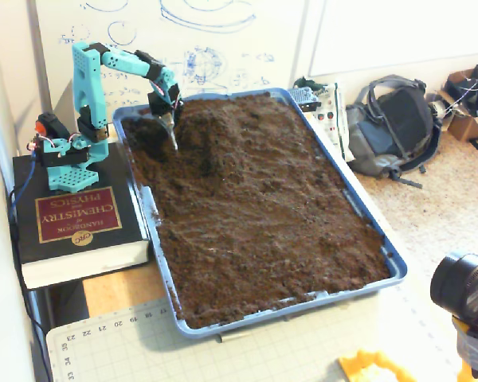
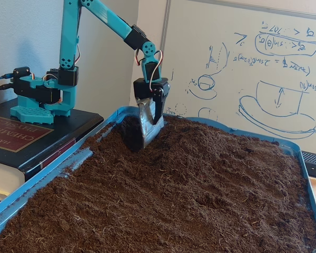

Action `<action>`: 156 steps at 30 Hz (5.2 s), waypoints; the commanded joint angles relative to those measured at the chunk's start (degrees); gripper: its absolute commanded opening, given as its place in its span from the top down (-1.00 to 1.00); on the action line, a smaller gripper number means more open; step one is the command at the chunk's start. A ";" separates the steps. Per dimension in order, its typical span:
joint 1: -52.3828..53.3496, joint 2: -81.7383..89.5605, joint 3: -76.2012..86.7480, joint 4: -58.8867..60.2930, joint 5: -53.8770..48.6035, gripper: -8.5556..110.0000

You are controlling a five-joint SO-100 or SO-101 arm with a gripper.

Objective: Build a berm.

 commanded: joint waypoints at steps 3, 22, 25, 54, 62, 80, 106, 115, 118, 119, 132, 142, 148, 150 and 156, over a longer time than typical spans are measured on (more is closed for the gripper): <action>0.62 -5.54 -8.17 -0.79 -0.53 0.86; 1.93 -2.37 -18.02 0.09 0.09 0.86; 2.72 -0.53 -17.93 0.09 -0.18 0.86; 8.00 34.37 9.32 0.18 -4.48 0.86; 17.67 45.88 20.48 9.84 -23.38 0.86; 40.08 40.25 16.79 23.38 -46.23 0.86; 41.40 2.90 10.99 0.88 -50.71 0.86; 41.84 -1.49 10.02 -6.06 -49.83 0.86; 41.92 -2.64 6.59 -5.62 -49.75 0.86; 41.92 -2.90 5.54 -5.54 -49.66 0.86; 41.92 -2.81 -0.88 -5.54 -49.66 0.86; 41.66 -2.64 -5.36 -5.36 -44.74 0.86; 41.31 0.18 -5.45 -5.36 -42.63 0.86; 41.13 0.09 -5.63 -5.36 -41.75 0.86; 40.96 -4.57 -8.53 -5.36 -41.04 0.86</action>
